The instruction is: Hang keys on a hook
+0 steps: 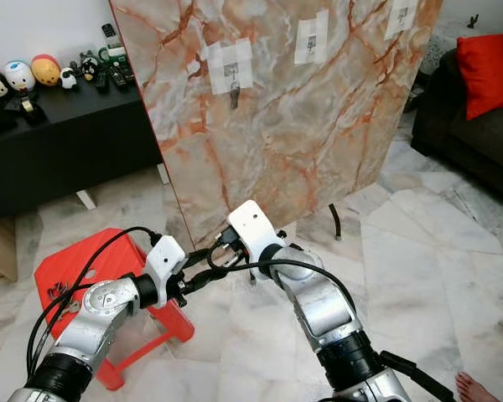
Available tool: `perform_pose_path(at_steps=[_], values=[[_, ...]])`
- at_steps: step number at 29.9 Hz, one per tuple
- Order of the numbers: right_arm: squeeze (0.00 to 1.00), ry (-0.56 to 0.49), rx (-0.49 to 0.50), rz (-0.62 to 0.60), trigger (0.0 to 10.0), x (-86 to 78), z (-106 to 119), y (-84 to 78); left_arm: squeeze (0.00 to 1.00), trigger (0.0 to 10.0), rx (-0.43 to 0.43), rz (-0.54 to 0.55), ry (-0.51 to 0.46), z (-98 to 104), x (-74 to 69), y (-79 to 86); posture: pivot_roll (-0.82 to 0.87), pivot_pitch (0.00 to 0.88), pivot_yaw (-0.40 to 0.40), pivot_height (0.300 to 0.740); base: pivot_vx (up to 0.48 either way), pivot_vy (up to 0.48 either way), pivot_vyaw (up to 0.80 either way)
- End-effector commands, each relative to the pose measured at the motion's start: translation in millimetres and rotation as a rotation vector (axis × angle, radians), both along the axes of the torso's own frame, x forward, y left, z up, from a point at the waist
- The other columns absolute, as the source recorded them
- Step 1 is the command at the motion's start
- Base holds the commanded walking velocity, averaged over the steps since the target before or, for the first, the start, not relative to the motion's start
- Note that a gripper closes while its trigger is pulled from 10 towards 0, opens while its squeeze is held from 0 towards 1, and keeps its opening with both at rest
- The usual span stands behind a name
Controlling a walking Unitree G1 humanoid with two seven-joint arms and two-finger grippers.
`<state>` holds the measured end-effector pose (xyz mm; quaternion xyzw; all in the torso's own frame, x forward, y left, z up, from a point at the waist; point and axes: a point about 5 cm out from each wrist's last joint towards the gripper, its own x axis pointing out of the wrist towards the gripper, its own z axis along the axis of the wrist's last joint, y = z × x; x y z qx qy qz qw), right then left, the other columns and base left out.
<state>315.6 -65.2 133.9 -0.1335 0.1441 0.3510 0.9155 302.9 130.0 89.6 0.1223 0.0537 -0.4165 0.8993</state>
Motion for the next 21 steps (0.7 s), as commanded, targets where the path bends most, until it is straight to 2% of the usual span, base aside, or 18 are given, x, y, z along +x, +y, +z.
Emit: perform_pose_path(at_steps=[1, 9, 17, 18, 21], values=[[0.00, -0.033, 0.020, 0.032, 10.0, -1.2, 12.3, 7.9, 0.00, 10.0, 0.017, 0.020, 0.012, -1.8, 0.6, 5.3, 0.08, 0.067, 0.012, 0.740, 0.000, 0.000, 0.00], [0.00, -0.059, 0.057, 0.042, 10.0, 0.6, 24.1, 16.6, 0.00, 10.0, -0.003, 0.048, 0.019, -3.2, 1.6, 4.3, 0.07, 0.054, 0.006, 0.740, 0.000, 0.000, 0.00], [0.00, -0.076, 0.106, 0.032, 10.0, 0.3, 32.5, 30.3, 0.00, 10.0, -0.023, 0.150, -0.033, -2.5, 7.7, 3.4, 0.08, 0.047, -0.003, 0.740, 0.000, 0.000, 0.00], [0.00, -0.073, 0.117, 0.038, 10.0, -1.3, 32.3, 34.2, 0.00, 10.0, -0.061, 0.187, -0.037, -0.7, 9.8, 3.4, 0.08, 0.046, -0.004, 0.740, 0.000, 0.000, 0.00], [0.00, -0.070, 0.120, 0.042, 10.0, -3.2, 31.2, 37.2, 0.00, 10.0, -0.078, 0.209, -0.044, 0.4, 10.6, 3.4, 0.08, 0.045, -0.004, 0.740, 0.000, 0.000, 0.00]])
